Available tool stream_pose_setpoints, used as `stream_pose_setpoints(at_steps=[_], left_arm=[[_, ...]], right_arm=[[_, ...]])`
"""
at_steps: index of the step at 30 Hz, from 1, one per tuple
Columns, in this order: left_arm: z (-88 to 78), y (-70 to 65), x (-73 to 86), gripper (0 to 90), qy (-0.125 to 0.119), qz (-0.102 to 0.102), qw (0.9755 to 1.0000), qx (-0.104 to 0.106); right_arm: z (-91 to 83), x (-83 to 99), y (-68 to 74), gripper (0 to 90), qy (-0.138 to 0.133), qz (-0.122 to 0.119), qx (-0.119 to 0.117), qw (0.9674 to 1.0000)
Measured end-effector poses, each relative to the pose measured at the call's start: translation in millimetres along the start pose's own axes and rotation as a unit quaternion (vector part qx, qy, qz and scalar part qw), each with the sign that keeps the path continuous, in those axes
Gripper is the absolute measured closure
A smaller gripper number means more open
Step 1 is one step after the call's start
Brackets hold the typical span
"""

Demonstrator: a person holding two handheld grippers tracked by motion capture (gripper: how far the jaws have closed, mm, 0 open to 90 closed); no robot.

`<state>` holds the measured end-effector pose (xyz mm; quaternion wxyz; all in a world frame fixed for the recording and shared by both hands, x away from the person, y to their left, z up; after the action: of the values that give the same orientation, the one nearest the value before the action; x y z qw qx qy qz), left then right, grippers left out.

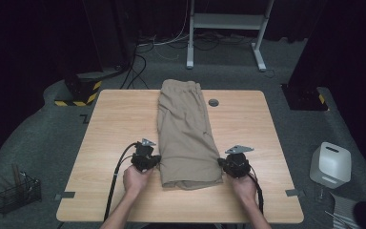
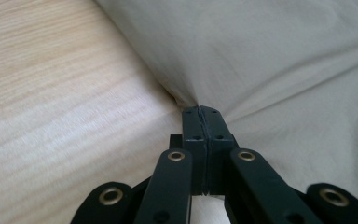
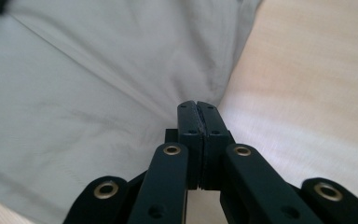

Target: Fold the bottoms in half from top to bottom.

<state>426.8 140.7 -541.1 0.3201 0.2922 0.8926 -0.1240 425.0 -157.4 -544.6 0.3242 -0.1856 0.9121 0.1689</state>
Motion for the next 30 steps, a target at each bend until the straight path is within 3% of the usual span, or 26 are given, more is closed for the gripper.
stream_pose_setpoints(at_steps=[2, 4, 5, 8, 11, 12, 13, 14, 15, 16, 19, 22, 23, 24, 28, 29, 30], left_arm=[[-3.8, -1.6, -0.2, 78.2, -0.013, -0.002, 0.9999, -0.002], [-7.5, 2.4, -5.6, 63.8, -0.044, -0.026, 0.9987, 0.008], [-7.5, 2.4, -5.6, 57.9, -0.044, -0.026, 0.9987, 0.008], [-3.4, 8.7, -12.2, 52.7, -0.051, -0.040, 0.9979, -0.002], [5.6, 10.0, -18.2, 56.2, -0.048, -0.044, 0.9978, 0.005], [8.2, 10.4, -19.3, 62.5, -0.049, -0.043, 0.9979, 0.005], [10.7, 10.4, -19.4, 62.5, -0.046, -0.045, 0.9979, 0.008], [13.0, 10.7, -19.0, 71.0, -0.038, -0.042, 0.9984, 0.008], [14.8, 11.1, -18.2, 71.0, -0.031, -0.032, 0.9990, 0.005], [16.1, 11.2, -17.0, 78.7, -0.024, -0.025, 0.9994, 0.000], [16.9, 11.7, -12.2, 88.9, -0.005, -0.003, 0.9999, -0.011], [13.0, 6.7, -6.7, 90.0, 0.003, 0.017, 0.9998, -0.006], [10.0, 3.7, -3.8, 90.0, 0.008, 0.032, 0.9994, -0.008], [6.6, 0.5, -0.2, 90.0, 0.011, 0.043, 0.9990, -0.008], [-6.8, -5.9, 11.7, 88.8, 0.007, 0.044, 0.9990, -0.001], [-9.8, -3.6, 10.8, 74.7, -0.001, 0.037, 0.9993, -0.011], [-12.5, 2.1, 5.6, 67.9, -0.017, 0.021, 0.9995, -0.014]], right_arm=[[0.7, -0.1, -0.2, 82.3, -0.002, 0.001, 0.001, 1.0000], [-0.8, -7.1, -0.7, 66.4, -0.018, 0.012, -0.003, 0.9998], [-0.8, -7.1, -0.7, 66.4, -0.018, 0.012, -0.003, 0.9998], [-0.7, -20.0, 0.1, 59.0, -0.037, 0.016, 0.012, 0.9991], [7.4, -32.3, -0.4, 61.7, -0.046, 0.020, 0.012, 0.9987], [16.4, -37.2, -1.3, 68.8, -0.036, 0.026, 0.005, 0.9990], [16.4, -37.2, -1.3, 68.8, -0.036, 0.026, 0.005, 0.9990], [24.5, -38.9, -1.8, 82.6, -0.022, 0.022, 0.001, 0.9995], [24.5, -38.9, -1.8, 82.6, -0.022, 0.022, 0.001, 0.9995], [28.1, -37.7, -2.5, 89.1, -0.014, 0.009, -0.005, 0.9998], [24.9, -32.9, -2.9, 89.7, -0.005, 0.001, -0.007, 1.0000], [15.8, -22.3, 1.1, 89.8, -0.006, -0.008, -0.015, 0.9998], [15.8, -22.3, 1.1, 89.8, -0.006, -0.008, -0.015, 0.9998], [9.3, -10.2, 7.1, 89.6, -0.003, -0.022, -0.022, 0.9995], [1.9, 5.5, 15.7, 85.6, -0.003, -0.040, -0.028, 0.9988], [-0.4, 6.0, 15.9, 76.4, -0.008, -0.041, -0.022, 0.9989], [-1.5, 3.9, 14.9, 72.6, -0.013, -0.035, -0.023, 0.9990]])
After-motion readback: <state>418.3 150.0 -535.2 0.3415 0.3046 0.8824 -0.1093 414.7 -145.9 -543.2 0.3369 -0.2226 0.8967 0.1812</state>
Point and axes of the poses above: each handheld gripper's, and its own axes: z roughly forward along the jaws, x roughly out of its underside, y roughly to its left, the point moved 5 cm from there along z, roughly forward along the jaws, and after that the axes turned 10 degrees about z, right-handed, at the moved point
